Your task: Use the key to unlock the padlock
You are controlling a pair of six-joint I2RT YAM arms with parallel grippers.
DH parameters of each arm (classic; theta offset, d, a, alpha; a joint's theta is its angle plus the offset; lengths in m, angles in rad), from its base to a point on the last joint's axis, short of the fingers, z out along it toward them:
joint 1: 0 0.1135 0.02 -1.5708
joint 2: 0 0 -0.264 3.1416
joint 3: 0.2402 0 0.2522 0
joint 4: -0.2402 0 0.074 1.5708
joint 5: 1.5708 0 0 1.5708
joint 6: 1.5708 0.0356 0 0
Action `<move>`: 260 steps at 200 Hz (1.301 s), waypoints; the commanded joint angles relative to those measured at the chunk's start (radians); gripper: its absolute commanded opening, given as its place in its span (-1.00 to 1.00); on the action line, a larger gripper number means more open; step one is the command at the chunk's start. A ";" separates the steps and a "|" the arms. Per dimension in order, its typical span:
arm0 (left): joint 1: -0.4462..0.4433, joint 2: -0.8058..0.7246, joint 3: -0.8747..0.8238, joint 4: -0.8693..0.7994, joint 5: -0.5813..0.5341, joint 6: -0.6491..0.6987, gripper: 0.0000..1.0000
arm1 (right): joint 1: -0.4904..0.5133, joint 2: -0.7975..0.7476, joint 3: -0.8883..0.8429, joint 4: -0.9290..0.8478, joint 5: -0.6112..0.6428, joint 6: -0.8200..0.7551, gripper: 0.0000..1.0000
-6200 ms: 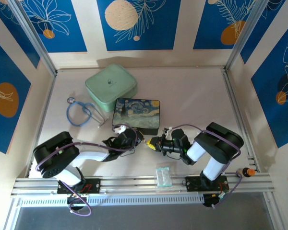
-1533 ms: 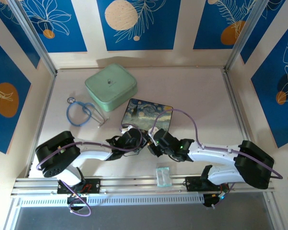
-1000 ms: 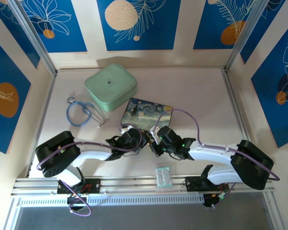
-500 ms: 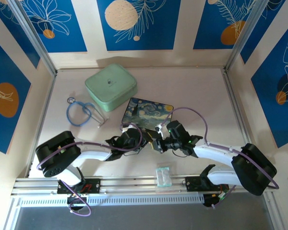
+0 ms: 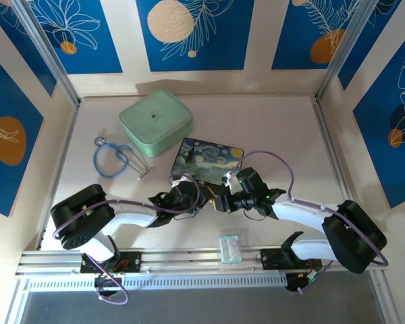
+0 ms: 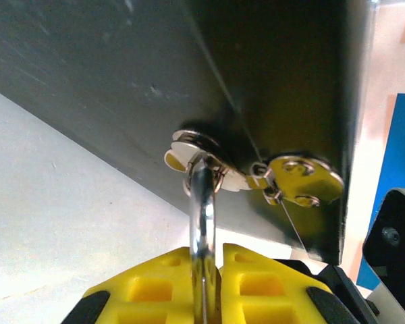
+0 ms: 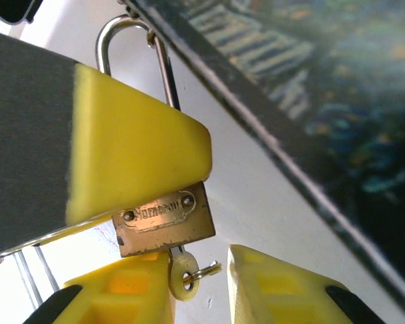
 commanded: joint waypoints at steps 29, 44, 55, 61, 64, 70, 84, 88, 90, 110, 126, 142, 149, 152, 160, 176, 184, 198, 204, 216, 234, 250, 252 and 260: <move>-0.005 -0.004 -0.028 -0.012 0.033 -0.002 -1.00 | -0.071 -0.016 -0.001 -0.070 0.142 0.054 -0.42; -0.005 -0.003 -0.030 -0.014 0.031 -0.003 -1.00 | -0.075 -0.017 -0.004 -0.067 0.136 0.057 -0.37; -0.005 0.000 -0.030 -0.018 0.029 -0.002 -1.00 | -0.078 -0.018 -0.003 -0.068 0.133 0.060 -0.32; -0.005 0.003 -0.029 -0.019 0.028 -0.003 -1.00 | -0.081 -0.020 -0.004 -0.068 0.130 0.064 -0.26; -0.005 0.004 -0.029 -0.019 0.028 -0.003 -1.00 | -0.083 -0.021 -0.005 -0.068 0.128 0.065 -0.24; -0.005 0.005 -0.029 -0.017 0.028 -0.004 -1.00 | -0.087 -0.024 -0.007 -0.068 0.126 0.068 -0.23; -0.005 0.011 -0.029 -0.014 0.028 -0.004 -1.00 | -0.095 -0.034 -0.013 -0.068 0.122 0.074 -0.21; -0.005 0.012 -0.029 -0.015 0.027 -0.005 -1.00 | -0.097 -0.037 -0.014 -0.068 0.122 0.075 -0.21; -0.004 0.014 -0.029 -0.015 0.026 -0.006 -1.00 | -0.098 -0.039 -0.015 -0.069 0.123 0.077 -0.21; -0.005 0.014 -0.033 -0.015 0.023 -0.013 -1.00 | -0.106 -0.047 -0.016 -0.074 0.130 0.083 -0.19; -0.005 0.013 -0.036 -0.026 0.017 -0.011 -1.00 | -0.112 -0.049 -0.017 -0.075 0.129 0.089 -0.11; -0.005 0.013 -0.036 -0.030 0.015 -0.012 -1.00 | -0.114 -0.045 -0.018 -0.075 0.123 0.092 0.01; -0.005 0.015 -0.035 -0.030 0.015 -0.013 -1.00 | -0.114 -0.044 -0.017 -0.075 0.123 0.093 0.02; -0.005 0.017 -0.034 -0.030 0.015 -0.013 -1.00 | -0.114 -0.045 -0.017 -0.075 0.123 0.094 0.02; -0.005 0.021 -0.032 -0.031 0.017 -0.012 -1.00 | -0.114 -0.044 -0.017 -0.075 0.122 0.094 0.02; -0.005 0.032 -0.027 -0.026 0.021 -0.014 -1.00 | -0.118 -0.047 -0.020 -0.070 0.115 0.094 0.02; -0.005 0.035 -0.027 -0.023 0.023 -0.016 -1.00 | -0.123 -0.051 -0.023 -0.067 0.112 0.097 0.03; -0.005 0.041 -0.029 -0.013 0.024 -0.018 -1.00 | -0.128 -0.055 -0.027 -0.067 0.108 0.098 0.03; -0.004 0.043 -0.031 -0.013 0.024 -0.021 -1.00 | -0.129 -0.056 -0.027 -0.066 0.108 0.098 0.04; -0.005 0.045 -0.030 -0.013 0.025 -0.022 -1.00 | -0.130 -0.053 -0.027 -0.063 0.105 0.098 0.04; -0.005 0.049 -0.029 -0.010 0.026 -0.023 -1.00 | -0.129 -0.045 -0.027 -0.056 0.102 0.098 0.04; -0.005 0.052 -0.025 -0.022 0.021 -0.013 -1.00 | -0.128 -0.046 -0.028 -0.049 0.097 0.095 0.03; -0.005 0.053 -0.025 -0.026 0.020 -0.010 -1.00 | -0.128 -0.047 -0.028 -0.047 0.097 0.095 0.04; -0.005 0.055 -0.022 -0.044 0.013 0.000 -1.00 | -0.127 -0.052 -0.032 -0.041 0.095 0.097 0.04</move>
